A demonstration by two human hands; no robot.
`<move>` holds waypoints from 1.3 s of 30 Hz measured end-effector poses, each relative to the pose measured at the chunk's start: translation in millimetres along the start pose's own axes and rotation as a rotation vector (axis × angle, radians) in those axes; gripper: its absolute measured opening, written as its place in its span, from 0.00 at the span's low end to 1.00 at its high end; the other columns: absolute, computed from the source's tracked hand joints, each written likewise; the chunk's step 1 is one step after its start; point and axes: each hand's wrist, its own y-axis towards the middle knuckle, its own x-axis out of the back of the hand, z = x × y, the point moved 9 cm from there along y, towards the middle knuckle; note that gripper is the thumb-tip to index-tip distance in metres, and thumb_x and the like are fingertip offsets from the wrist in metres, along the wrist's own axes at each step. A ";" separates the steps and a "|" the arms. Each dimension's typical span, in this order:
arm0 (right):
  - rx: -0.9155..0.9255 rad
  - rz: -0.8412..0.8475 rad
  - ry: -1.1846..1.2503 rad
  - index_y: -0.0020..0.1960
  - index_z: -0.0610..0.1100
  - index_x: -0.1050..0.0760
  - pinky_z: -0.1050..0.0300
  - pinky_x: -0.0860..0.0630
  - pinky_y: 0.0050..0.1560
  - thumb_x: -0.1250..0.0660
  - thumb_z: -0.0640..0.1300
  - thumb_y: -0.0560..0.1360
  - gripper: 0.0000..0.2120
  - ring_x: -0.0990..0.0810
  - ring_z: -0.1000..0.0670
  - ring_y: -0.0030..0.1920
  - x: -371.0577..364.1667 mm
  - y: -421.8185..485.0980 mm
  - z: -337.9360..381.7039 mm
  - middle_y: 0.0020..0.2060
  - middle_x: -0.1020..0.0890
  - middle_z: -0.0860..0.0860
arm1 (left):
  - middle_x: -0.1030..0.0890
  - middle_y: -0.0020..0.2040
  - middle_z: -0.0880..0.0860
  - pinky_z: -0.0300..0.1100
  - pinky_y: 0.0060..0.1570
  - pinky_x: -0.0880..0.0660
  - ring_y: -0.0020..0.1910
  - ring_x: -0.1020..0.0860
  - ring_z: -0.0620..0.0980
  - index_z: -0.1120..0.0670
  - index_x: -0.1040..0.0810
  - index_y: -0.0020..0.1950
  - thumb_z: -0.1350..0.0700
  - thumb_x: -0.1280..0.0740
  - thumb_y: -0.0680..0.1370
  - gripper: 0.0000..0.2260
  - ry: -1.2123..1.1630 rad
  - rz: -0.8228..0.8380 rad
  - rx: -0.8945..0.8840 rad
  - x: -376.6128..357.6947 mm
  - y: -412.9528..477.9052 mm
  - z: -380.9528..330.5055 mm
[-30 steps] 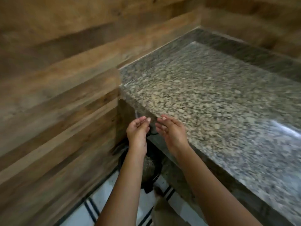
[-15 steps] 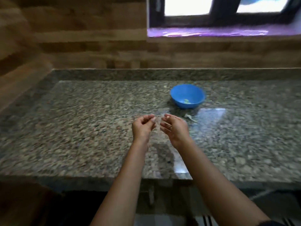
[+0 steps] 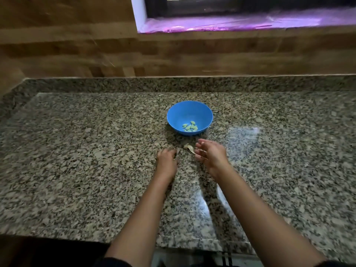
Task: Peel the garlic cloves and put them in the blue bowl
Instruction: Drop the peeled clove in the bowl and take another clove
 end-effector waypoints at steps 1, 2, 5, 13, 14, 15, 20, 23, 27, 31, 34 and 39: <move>-0.001 0.002 0.007 0.56 0.34 0.27 0.59 0.30 0.33 0.46 0.32 0.79 0.11 0.27 0.50 0.32 1.6 3.1 0.9 0.36 0.24 0.45 | 0.25 0.63 0.58 0.45 0.66 0.36 0.65 0.31 0.57 0.58 0.23 0.63 0.61 0.35 0.77 0.14 0.027 -0.008 -0.006 -1.1 2.0 -2.7; -0.004 0.006 0.007 0.56 0.34 0.27 0.59 0.29 0.33 0.46 0.32 0.79 0.11 0.27 0.50 0.32 2.2 5.5 1.3 0.36 0.24 0.45 | 0.24 0.60 0.58 0.45 0.64 0.34 0.62 0.29 0.57 0.58 0.21 0.60 0.62 0.36 0.77 0.12 0.043 -0.022 -0.008 -0.9 3.2 -5.5; -0.010 0.014 -0.005 0.57 0.34 0.27 0.57 0.25 0.37 0.45 0.33 0.79 0.11 0.25 0.50 0.34 1.5 11.4 1.2 0.38 0.22 0.44 | 0.23 0.55 0.56 0.45 0.60 0.30 0.57 0.27 0.54 0.57 0.18 0.53 0.63 0.35 0.76 0.09 0.083 -0.044 0.009 1.5 5.6 -11.3; -0.002 -0.017 0.055 0.55 0.35 0.27 0.57 0.26 0.36 0.45 0.33 0.79 0.10 0.25 0.49 0.33 3.0 23.0 3.8 0.39 0.22 0.44 | 0.19 0.47 0.54 0.37 0.46 0.28 0.46 0.22 0.49 0.57 0.18 0.45 0.64 0.32 0.73 0.05 -0.082 -0.074 0.002 21.3 11.9 -27.6; 0.002 -0.028 0.056 0.56 0.35 0.27 0.57 0.26 0.35 0.44 0.33 0.79 0.10 0.25 0.49 0.33 3.5 24.4 4.1 0.39 0.22 0.44 | 0.19 0.46 0.53 0.34 0.43 0.28 0.43 0.22 0.47 0.58 0.18 0.46 0.64 0.32 0.73 0.05 -0.141 -0.086 -0.023 29.4 12.8 -36.8; 0.008 -0.038 0.057 0.56 0.35 0.27 0.57 0.27 0.35 0.44 0.34 0.79 0.10 0.25 0.49 0.33 3.9 26.3 5.0 0.39 0.22 0.44 | 0.19 0.44 0.52 0.32 0.40 0.28 0.42 0.23 0.46 0.57 0.19 0.46 0.64 0.32 0.73 0.05 -0.211 -0.101 -0.050 37.6 15.2 -47.1; 0.030 -0.079 0.059 0.56 0.34 0.26 0.58 0.27 0.34 0.44 0.34 0.79 0.11 0.25 0.50 0.33 10.9 34.6 7.9 0.39 0.22 0.45 | 0.18 0.46 0.54 0.38 0.48 0.27 0.46 0.21 0.49 0.59 0.19 0.49 0.63 0.32 0.74 0.06 -0.332 -0.131 -0.100 60.8 56.9 -88.2; 0.041 -0.092 0.055 0.56 0.34 0.26 0.59 0.28 0.32 0.45 0.33 0.79 0.11 0.25 0.50 0.32 14.5 37.1 8.5 0.39 0.22 0.44 | 0.18 0.48 0.56 0.42 0.50 0.27 0.51 0.21 0.52 0.60 0.19 0.48 0.64 0.33 0.75 0.05 -0.139 0.005 -0.061 41.5 94.1 -95.5; 0.049 -0.099 0.000 0.55 0.36 0.24 0.58 0.25 0.35 0.45 0.34 0.79 0.11 0.24 0.50 0.34 20.1 41.4 10.3 0.43 0.21 0.44 | 0.20 0.46 0.60 0.49 0.45 0.27 0.52 0.22 0.58 0.64 0.23 0.46 0.64 0.36 0.76 0.04 0.098 0.181 -0.008 11.9 121.6 -88.9; 0.056 -0.098 -0.025 0.54 0.37 0.25 0.60 0.25 0.33 0.43 0.34 0.79 0.09 0.24 0.50 0.34 24.8 47.8 9.9 0.41 0.21 0.44 | 0.19 0.53 0.60 0.50 0.53 0.25 0.53 0.22 0.57 0.62 0.19 0.51 0.64 0.34 0.76 0.07 0.090 0.146 -0.036 13.9 131.2 -91.1; 0.060 -0.088 -0.165 0.53 0.36 0.25 0.61 0.25 0.30 0.39 0.34 0.77 0.07 0.24 0.50 0.34 22.7 53.2 5.3 0.39 0.22 0.45 | 0.18 0.52 0.57 0.46 0.54 0.26 0.53 0.21 0.54 0.60 0.18 0.51 0.64 0.35 0.77 0.07 -0.041 0.023 -0.105 38.8 113.7 -95.0; 0.199 0.025 -0.769 0.54 0.35 0.21 0.57 0.25 0.39 0.32 0.38 0.74 0.11 0.21 0.48 0.40 -6.3 61.4 6.7 0.44 0.17 0.43 | 0.18 0.45 0.51 0.35 0.48 0.26 0.44 0.21 0.45 0.58 0.18 0.50 0.60 0.31 0.75 0.06 -0.418 -0.157 -0.109 71.6 42.0 -73.0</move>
